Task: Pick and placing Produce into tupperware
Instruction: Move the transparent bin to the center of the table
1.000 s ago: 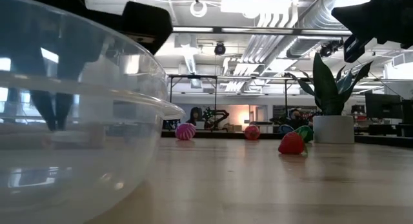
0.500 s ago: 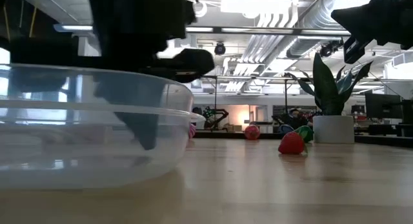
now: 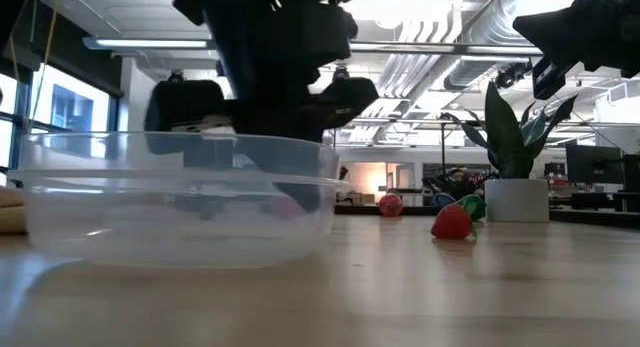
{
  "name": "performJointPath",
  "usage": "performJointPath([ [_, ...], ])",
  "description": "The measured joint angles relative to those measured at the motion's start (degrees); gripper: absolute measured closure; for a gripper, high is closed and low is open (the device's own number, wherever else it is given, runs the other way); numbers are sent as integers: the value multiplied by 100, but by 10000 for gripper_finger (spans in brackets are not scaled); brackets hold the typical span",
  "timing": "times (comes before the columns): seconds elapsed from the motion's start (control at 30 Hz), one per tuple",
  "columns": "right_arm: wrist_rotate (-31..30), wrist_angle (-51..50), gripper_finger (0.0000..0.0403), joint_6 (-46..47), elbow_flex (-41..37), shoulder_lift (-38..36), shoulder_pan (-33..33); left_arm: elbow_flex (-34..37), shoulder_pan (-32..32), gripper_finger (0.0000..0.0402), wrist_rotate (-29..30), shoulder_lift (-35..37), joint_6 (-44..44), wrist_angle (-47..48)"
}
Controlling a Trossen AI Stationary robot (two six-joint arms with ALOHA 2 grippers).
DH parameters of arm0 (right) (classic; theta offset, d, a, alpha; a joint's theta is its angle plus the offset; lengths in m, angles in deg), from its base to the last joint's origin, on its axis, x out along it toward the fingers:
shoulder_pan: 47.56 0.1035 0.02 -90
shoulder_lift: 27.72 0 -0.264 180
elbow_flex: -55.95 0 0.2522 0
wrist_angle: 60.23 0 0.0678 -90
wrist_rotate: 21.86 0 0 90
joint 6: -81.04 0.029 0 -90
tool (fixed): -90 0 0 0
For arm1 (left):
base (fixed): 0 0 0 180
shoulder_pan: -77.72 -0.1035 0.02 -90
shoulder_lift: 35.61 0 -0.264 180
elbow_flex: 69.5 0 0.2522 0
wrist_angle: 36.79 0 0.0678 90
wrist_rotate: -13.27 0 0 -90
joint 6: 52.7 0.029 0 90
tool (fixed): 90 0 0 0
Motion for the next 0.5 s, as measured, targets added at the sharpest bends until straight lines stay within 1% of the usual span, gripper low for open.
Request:
performJointPath([
  [0.17,0,-23,402,-1,0,0,-2,-4,-158,401,-25,-55,219,-215],
  [0.5,-2,-52,402,-1,0,0,-2,-42,-420,401,-32,-78,373,-581],
])
